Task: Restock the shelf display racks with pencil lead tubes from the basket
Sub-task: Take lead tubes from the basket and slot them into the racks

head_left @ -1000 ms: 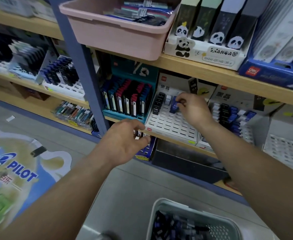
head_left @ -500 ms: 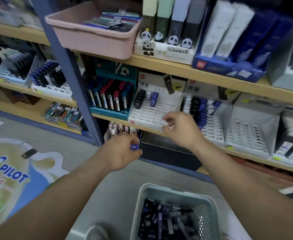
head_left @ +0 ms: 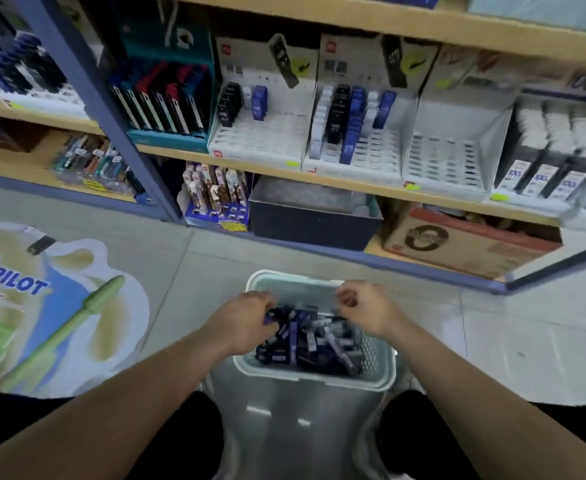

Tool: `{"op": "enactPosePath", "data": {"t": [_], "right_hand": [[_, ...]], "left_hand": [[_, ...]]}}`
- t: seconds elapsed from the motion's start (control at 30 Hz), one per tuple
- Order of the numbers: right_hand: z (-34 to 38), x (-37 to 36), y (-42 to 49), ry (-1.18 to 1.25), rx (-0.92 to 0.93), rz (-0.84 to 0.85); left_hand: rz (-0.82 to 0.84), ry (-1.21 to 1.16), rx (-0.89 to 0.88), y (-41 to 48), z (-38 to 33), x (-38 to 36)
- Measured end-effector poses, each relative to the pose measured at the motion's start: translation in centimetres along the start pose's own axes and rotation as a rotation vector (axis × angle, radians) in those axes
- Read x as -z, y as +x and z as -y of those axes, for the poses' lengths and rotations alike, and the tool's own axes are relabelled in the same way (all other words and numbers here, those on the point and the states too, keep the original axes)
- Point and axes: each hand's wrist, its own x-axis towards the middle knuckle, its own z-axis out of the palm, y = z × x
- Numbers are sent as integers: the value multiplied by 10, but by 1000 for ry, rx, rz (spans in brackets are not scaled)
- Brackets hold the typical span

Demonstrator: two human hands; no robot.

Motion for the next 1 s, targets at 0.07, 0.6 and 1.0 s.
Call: {"op": "enactPosePath", "data": {"t": [0.07,0.6,1.0], "right_hand": [[-15,-20,5,-100,-23,60],[-90,-106,40,-328,-136,267],[-89,-110,47,-269,-136,235]], "left_hand": [[-13,-34,28,5,1,-15],[70,-168,175,89,6,-124],[58,-391,290,119,28,-151]]}}
